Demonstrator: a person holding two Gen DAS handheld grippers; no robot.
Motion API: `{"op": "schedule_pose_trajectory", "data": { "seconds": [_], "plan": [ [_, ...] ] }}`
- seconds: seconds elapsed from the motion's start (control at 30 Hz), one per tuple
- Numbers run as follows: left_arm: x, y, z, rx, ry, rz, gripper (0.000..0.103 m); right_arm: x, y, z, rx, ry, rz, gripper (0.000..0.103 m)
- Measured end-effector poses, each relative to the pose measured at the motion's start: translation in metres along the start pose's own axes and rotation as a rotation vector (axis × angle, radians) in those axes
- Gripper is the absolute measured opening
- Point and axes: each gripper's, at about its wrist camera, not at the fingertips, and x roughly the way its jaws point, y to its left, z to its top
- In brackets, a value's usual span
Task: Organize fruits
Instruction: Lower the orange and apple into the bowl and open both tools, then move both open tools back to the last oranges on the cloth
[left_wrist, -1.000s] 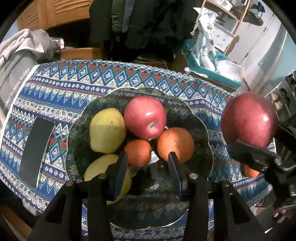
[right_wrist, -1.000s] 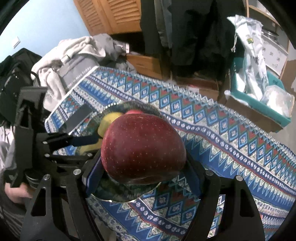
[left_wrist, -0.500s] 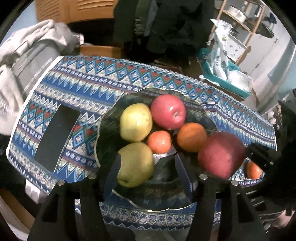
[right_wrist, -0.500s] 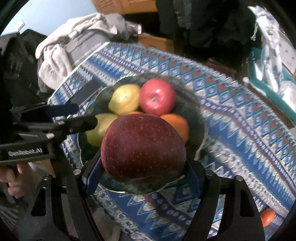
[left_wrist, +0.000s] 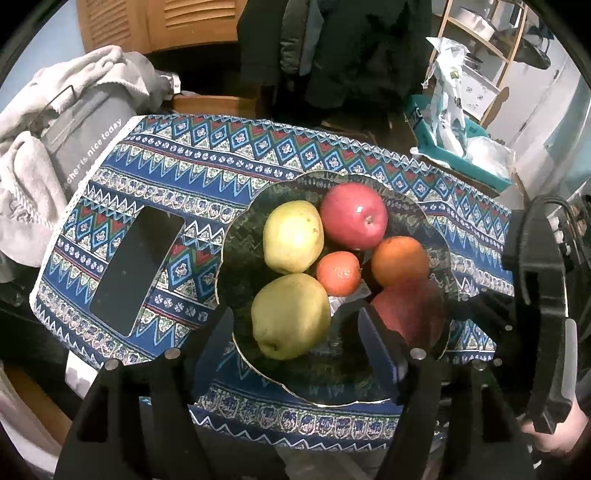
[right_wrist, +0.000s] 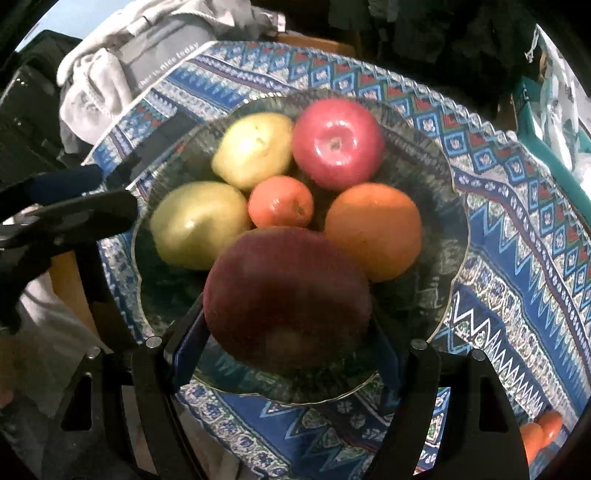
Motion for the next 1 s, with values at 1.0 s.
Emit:
{"op": "schedule_pose_trajectory", "data": {
  "seconds": [1.0],
  "plan": [
    [-0.028, -0.062, 0.003, 0.129, -0.057, -0.027, 0.075, -0.125, -0.044, -0.012, 0.082, -0.234, -0.145, 0.077]
  ]
}}
